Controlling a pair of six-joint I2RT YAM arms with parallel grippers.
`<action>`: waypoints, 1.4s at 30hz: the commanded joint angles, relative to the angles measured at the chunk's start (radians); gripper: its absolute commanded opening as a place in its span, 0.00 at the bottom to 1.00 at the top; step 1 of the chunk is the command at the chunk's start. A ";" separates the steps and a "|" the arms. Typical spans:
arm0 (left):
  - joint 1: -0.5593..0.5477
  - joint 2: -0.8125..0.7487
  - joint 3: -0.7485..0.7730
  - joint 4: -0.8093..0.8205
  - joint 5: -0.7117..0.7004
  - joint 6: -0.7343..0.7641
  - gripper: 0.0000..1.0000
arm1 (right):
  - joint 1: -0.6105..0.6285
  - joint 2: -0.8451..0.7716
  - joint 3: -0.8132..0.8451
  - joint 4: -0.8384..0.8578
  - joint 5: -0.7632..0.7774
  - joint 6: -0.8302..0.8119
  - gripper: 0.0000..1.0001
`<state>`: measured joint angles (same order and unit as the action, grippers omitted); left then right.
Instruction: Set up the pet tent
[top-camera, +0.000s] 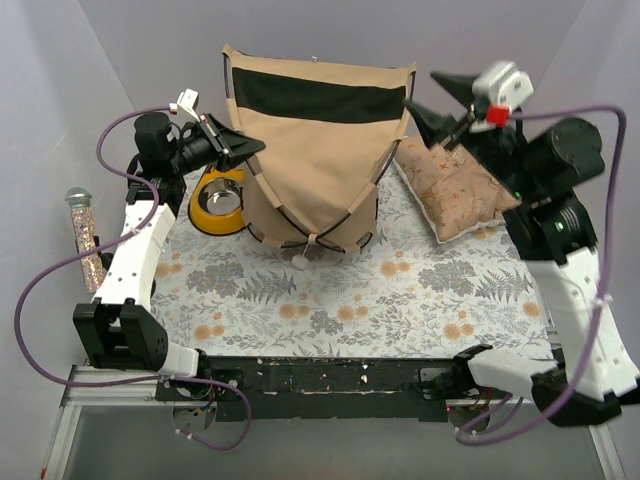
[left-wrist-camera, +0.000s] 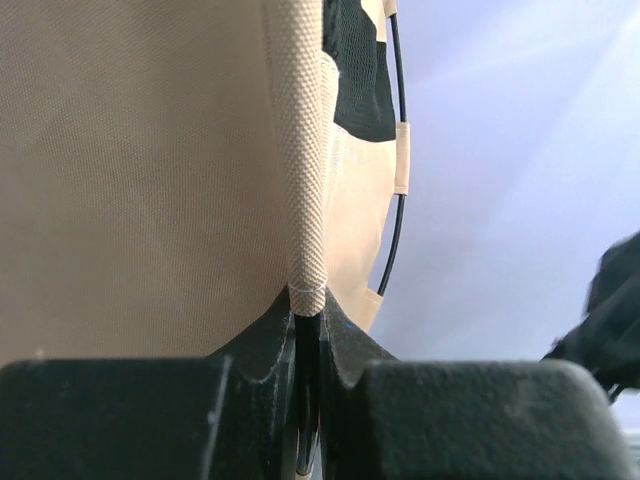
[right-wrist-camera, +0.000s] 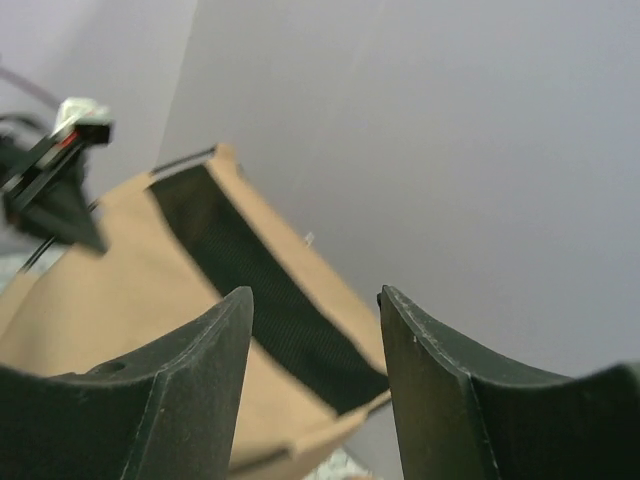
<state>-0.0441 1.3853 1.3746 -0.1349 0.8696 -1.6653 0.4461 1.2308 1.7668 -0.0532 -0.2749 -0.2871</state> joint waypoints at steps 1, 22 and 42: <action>0.001 0.049 0.102 0.008 -0.049 -0.174 0.00 | 0.008 -0.135 -0.211 -0.282 -0.127 -0.112 0.59; 0.015 0.129 0.115 0.015 -0.018 -0.240 0.00 | 0.324 -0.068 -0.731 -0.033 -0.150 -0.331 0.49; 0.043 0.164 0.087 0.161 0.069 -0.208 0.36 | 0.378 -0.007 -0.670 0.122 0.131 -0.181 0.01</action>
<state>-0.0181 1.5349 1.4647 -0.0536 0.8848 -1.8862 0.8249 1.2621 1.0080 -0.0040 -0.1890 -0.5350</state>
